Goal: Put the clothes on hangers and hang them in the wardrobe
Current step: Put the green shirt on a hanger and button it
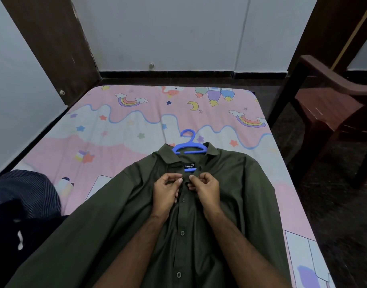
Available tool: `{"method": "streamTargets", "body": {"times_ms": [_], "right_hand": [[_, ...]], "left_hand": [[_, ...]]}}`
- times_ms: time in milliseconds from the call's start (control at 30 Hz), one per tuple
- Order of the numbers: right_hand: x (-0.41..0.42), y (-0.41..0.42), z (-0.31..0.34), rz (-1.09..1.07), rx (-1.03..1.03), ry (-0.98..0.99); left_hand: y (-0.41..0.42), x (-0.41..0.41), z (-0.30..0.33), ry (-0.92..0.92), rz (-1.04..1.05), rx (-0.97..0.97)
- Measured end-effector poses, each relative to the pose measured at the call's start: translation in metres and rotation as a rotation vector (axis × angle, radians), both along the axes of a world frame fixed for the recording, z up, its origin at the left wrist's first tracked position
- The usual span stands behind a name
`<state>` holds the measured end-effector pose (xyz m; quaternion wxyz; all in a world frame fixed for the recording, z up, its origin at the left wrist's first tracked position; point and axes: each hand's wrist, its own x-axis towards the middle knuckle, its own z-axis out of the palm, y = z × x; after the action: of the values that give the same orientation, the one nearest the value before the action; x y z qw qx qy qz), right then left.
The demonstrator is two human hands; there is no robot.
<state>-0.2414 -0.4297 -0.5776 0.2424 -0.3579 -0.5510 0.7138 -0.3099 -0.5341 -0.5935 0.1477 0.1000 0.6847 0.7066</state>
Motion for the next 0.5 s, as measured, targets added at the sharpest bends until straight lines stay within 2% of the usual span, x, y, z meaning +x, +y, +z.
{"method": "streamTargets", "body": {"times_ms": [267, 500], "right_hand": [[-0.004, -0.010, -0.010, 0.015, 0.313, -0.127], [-0.005, -0.011, -0.014, 0.025, 0.353, -0.105]], "left_hand": [[0.000, 0.001, 0.001, -0.044, -0.002, 0.058], [0.000, 0.000, -0.001, -0.032, -0.005, 0.035]]}}
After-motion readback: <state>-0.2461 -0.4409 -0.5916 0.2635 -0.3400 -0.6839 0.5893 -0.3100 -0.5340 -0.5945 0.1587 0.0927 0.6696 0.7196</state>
